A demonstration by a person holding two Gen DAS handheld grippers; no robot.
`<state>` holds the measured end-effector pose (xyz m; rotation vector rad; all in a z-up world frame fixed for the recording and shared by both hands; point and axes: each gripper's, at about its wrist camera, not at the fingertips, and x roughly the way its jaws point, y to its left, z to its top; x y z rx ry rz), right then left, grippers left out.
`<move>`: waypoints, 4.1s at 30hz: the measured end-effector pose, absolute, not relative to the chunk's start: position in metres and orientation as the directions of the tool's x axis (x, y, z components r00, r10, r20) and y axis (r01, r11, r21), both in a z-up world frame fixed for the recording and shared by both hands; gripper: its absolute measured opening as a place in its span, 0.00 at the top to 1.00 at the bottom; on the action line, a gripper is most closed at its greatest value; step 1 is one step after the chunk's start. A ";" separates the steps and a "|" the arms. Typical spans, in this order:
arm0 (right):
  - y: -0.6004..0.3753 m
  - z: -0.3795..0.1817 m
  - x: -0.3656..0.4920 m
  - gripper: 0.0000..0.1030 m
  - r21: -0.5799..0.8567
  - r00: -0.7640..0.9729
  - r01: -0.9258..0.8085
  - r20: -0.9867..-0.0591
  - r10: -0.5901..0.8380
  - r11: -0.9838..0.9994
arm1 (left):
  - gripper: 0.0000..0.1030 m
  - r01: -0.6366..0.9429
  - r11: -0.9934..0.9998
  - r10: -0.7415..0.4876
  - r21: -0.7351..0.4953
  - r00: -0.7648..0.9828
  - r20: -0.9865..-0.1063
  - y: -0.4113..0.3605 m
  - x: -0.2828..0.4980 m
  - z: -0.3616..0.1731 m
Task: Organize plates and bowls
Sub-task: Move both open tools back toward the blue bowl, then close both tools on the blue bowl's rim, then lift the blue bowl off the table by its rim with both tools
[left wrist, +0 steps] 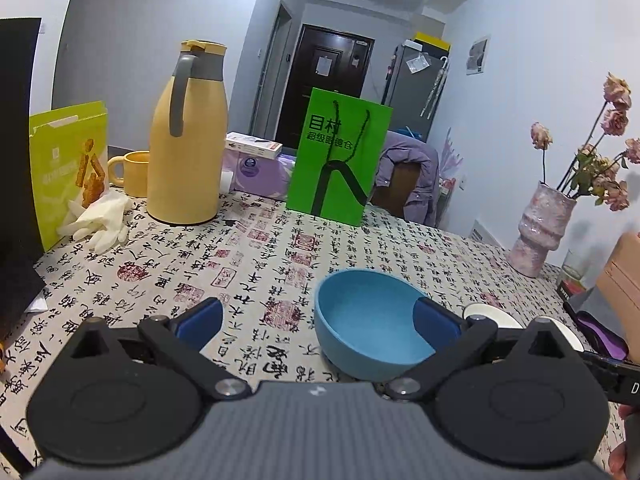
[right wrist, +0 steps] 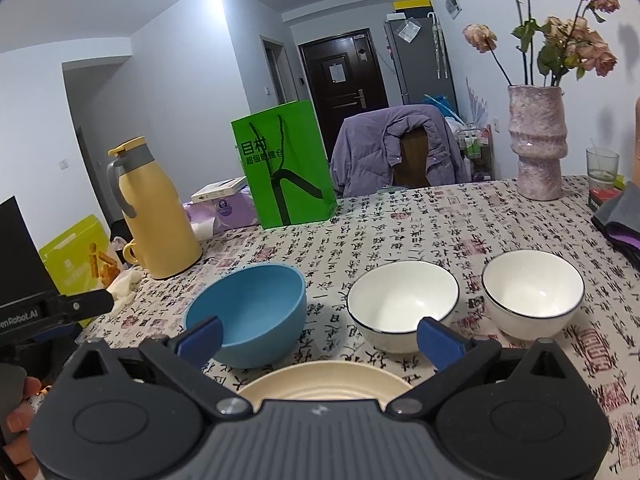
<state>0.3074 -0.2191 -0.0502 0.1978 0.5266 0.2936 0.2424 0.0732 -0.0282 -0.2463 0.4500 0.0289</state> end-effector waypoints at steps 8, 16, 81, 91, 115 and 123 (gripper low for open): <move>-0.207 -0.045 0.327 0.00 0.247 0.815 -0.245 -0.470 0.337 0.937 | 0.00 -0.098 0.965 -0.017 -0.242 0.900 -0.436 0.085 0.258 -0.026; -0.190 -0.041 0.344 0.00 0.236 0.807 -0.268 -0.474 0.352 0.934 | 0.00 -0.124 0.959 0.000 -0.255 0.899 -0.438 0.099 0.275 -0.023; -0.121 -0.101 0.453 0.71 0.089 0.638 -0.321 -0.716 0.284 0.943 | 0.74 -0.025 0.949 -0.181 -0.314 0.772 -0.609 0.087 0.386 -0.111; -0.125 -0.106 0.452 0.82 0.096 0.637 -0.310 -0.718 0.281 0.946 | 0.84 0.013 0.941 -0.226 -0.339 0.768 -0.599 0.085 0.387 -0.117; -0.126 -0.104 0.447 0.86 0.103 0.664 -0.291 -0.694 0.278 0.951 | 0.83 0.016 0.943 -0.215 -0.334 0.793 -0.569 0.084 0.381 -0.114; -0.127 -0.099 0.442 0.86 0.113 0.674 -0.287 -0.682 0.285 0.951 | 0.83 0.014 0.945 -0.204 -0.327 0.808 -0.553 0.084 0.376 -0.106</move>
